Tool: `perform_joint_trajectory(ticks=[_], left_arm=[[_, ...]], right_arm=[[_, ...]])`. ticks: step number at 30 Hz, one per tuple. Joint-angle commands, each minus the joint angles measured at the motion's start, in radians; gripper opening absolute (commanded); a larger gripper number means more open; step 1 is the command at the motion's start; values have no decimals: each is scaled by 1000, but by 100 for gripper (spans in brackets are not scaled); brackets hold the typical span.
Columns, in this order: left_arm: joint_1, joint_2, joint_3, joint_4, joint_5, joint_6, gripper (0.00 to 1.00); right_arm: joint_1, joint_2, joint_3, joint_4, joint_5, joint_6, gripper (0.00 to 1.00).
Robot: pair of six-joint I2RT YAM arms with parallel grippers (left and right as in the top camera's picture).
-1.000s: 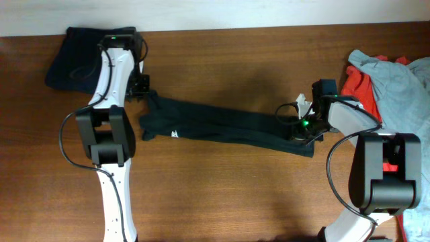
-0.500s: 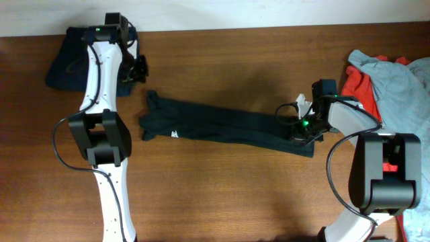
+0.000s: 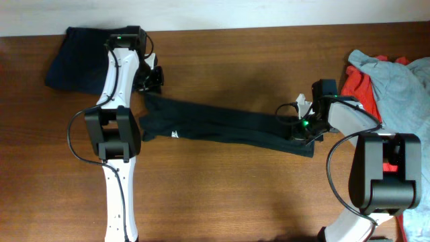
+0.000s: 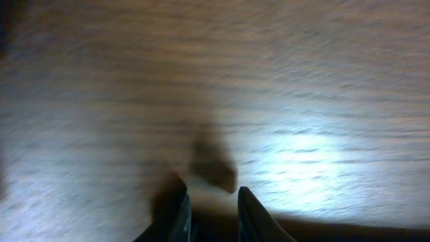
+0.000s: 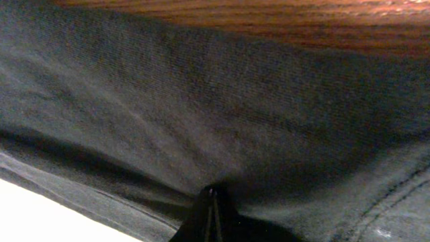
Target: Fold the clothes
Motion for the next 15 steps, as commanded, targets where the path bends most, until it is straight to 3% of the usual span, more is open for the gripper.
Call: perform_joint_trajectory(ticks=[1, 9, 15], left_arm=[[39, 26, -3, -35, -68, -6, 22], [105, 26, 83, -119, -65, -6, 19], [118, 26, 268, -238, -65, -6, 14]], right_arm=[[6, 21, -37, -6, 80, -3, 4], [6, 21, -37, -6, 80, -3, 4], [6, 21, -37, -6, 80, -3, 4]])
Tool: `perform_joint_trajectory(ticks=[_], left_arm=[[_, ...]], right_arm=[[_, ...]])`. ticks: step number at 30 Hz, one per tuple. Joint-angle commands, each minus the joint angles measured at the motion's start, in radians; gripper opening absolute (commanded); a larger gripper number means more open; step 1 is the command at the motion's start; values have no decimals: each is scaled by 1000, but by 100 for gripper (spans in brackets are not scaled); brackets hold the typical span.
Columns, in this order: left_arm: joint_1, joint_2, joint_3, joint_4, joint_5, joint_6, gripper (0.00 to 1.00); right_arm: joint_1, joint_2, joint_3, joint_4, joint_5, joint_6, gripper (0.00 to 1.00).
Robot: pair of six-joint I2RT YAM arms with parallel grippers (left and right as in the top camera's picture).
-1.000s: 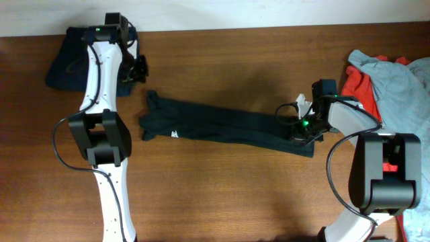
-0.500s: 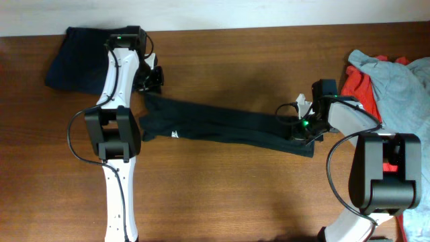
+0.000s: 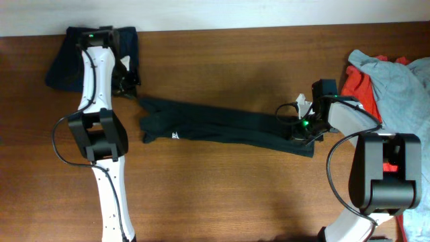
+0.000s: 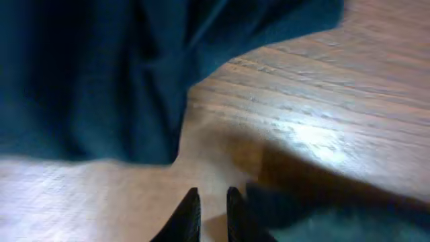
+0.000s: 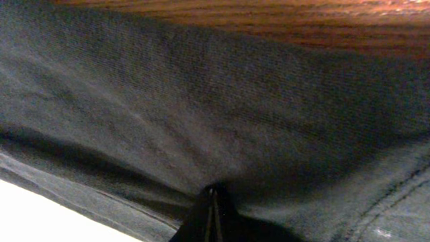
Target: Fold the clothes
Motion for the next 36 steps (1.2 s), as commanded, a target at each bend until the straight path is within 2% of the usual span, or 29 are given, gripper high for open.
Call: perform_joint_trajectory(ticks=[1, 4, 8, 10, 13, 14, 15, 19, 23, 29, 36], left_arm=[[3, 3, 150, -60, -8, -6, 14], [-2, 2, 248, -98, 22, -9, 15], [-14, -10, 260, -98, 162, -9, 15], [-25, -10, 259, -98, 188, -9, 16], [-53, -17, 259, -98, 183, 0, 11], [-71, -27, 260, -98, 169, 16, 5], [-80, -34, 259, -98, 149, 18, 4], [-142, -102, 259, -98, -44, 13, 3], [-181, -113, 256, -98, -35, 9, 3], [-198, -113, 131, -98, -19, 10, 0], [-211, -113, -32, -98, 47, 10, 0]], right_arm=[[6, 21, -36, -7, 80, -3, 4], [6, 21, -36, -11, 77, 13, 4], [6, 21, -31, -24, 76, 17, 4], [6, 21, -11, -55, 69, 16, 4], [6, 21, 61, -136, 68, 16, 4], [6, 21, 97, -171, 41, 15, 4], [6, 21, 110, -181, 23, 15, 4], [6, 21, 192, -196, -89, -20, 6], [26, 21, 231, -186, -160, -53, 16], [138, 21, 227, -128, -150, -127, 17], [288, 25, 221, -51, -18, -119, 17]])
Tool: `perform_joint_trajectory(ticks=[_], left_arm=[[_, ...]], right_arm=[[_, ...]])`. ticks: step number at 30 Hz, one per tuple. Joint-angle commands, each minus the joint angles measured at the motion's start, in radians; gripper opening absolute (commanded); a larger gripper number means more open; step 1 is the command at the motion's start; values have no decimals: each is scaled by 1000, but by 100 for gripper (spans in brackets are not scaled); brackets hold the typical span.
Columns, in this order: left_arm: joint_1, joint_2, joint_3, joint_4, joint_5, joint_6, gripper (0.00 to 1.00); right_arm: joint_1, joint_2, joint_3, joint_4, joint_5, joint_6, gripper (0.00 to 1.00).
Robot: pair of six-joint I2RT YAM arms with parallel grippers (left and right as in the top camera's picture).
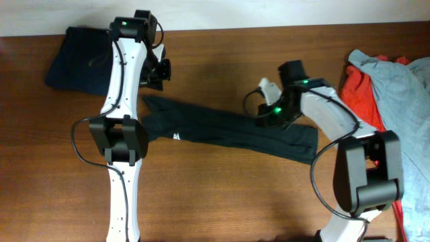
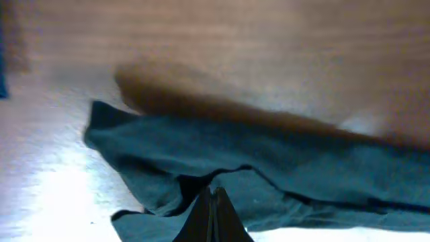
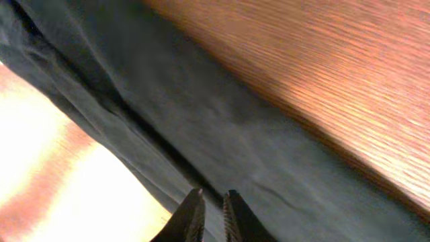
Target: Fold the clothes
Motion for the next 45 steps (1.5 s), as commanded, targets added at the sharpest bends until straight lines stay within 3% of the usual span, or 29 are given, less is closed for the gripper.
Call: perform_joint_trajectory(ticks=[1, 16, 38, 45], left_arm=[[-8, -15, -74, -2, 36, 6, 0], [-20, -15, -229, -3, 19, 9, 0], [-20, -15, -229, 59, 0, 10, 2], [-20, -15, -229, 66, -24, 10, 7]], right_arm=[[47, 10, 6, 18, 66, -11, 17], [66, 90, 9, 12, 56, -7, 16], [66, 90, 8, -154, -26, -7, 12], [66, 90, -3, -217, -26, -7, 12]])
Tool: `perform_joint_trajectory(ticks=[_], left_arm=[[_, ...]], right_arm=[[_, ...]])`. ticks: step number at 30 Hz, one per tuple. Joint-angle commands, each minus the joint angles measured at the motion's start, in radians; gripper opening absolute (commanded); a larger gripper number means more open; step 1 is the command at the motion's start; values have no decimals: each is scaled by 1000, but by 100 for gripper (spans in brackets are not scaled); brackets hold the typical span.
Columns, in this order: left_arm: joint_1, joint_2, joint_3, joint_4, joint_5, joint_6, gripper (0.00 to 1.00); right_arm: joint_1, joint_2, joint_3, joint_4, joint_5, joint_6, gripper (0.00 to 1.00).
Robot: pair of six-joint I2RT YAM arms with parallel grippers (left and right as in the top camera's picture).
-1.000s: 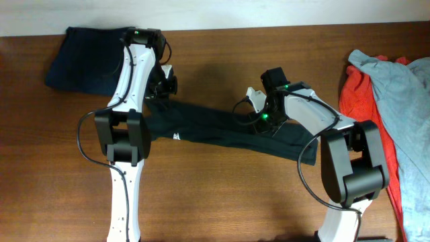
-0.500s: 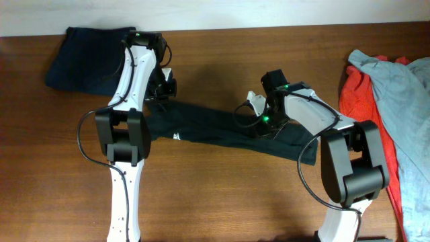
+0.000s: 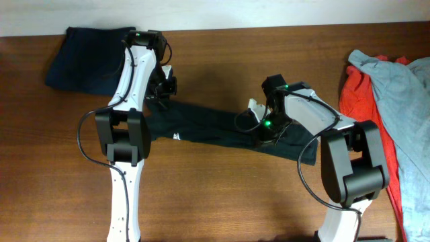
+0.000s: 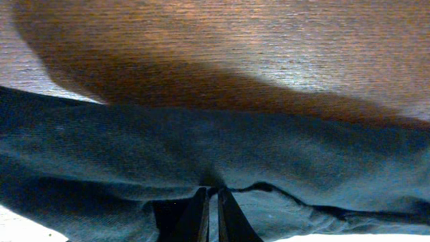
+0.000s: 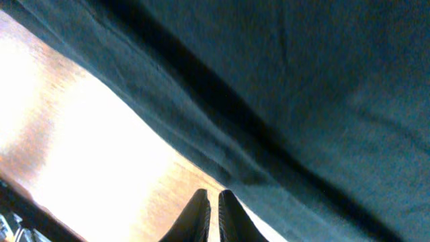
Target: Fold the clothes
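A long dark garment (image 3: 215, 124) lies stretched across the middle of the wooden table (image 3: 222, 202). My left gripper (image 3: 164, 91) is down at its upper left end. In the left wrist view the gripper (image 4: 211, 191) is shut on a raised fold of the garment (image 4: 302, 161). My right gripper (image 3: 264, 128) is at the garment's near edge, right of the middle. In the right wrist view this gripper (image 5: 213, 195) is shut with nothing in it, its tips over bare wood beside the cloth's edge (image 5: 322, 81).
A folded dark blue cloth (image 3: 87, 50) lies at the back left corner. A pile of red and grey clothes (image 3: 390, 74) fills the right edge. Bare wood runs along the front of the table.
My left gripper has dropped from above the garment's left end onto the cloth and closed on a fold. My right gripper has shifted a little left and nearer, to the garment's near edge.
First my right gripper was shut on the garment's right end while the left hovered by its left end. The left was then over the folded cloth at the back left. Later the right had let go and stood mid-garment. Now the left grips the left end.
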Motion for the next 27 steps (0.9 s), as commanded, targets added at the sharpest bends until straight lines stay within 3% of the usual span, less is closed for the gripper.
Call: perform_joint_trajectory(ticks=[1, 4, 7, 11, 13, 14, 15, 20, 27], left_arm=[[0, -15, -5, 9, -32, 9, 8], [0, -15, -5, 20, -32, 9, 17], [0, -15, -5, 34, -32, 9, 17], [0, -15, -5, 48, -32, 9, 35], [0, -15, -5, 48, -32, 9, 51], [0, -15, -5, 58, -32, 9, 79], [0, -15, -5, 64, -32, 9, 99], [0, -15, -5, 81, -32, 9, 99], [0, -15, -5, 82, -32, 9, 99]], right_arm=[[5, 1, -5, -6, -16, -7, 12], [2, -3, 10, 23, -17, -6, 12], [1, -4, 85, 17, -16, -7, 14], [1, -4, 165, 23, 42, -15, 48], [1, -4, 164, 19, 65, -43, 51], [3, -1, 151, 15, 67, -82, 51], [3, -1, 140, 17, 66, -99, 50], [3, 0, 97, 21, 66, -198, 41], [3, 0, 56, 56, 9, -280, 41]])
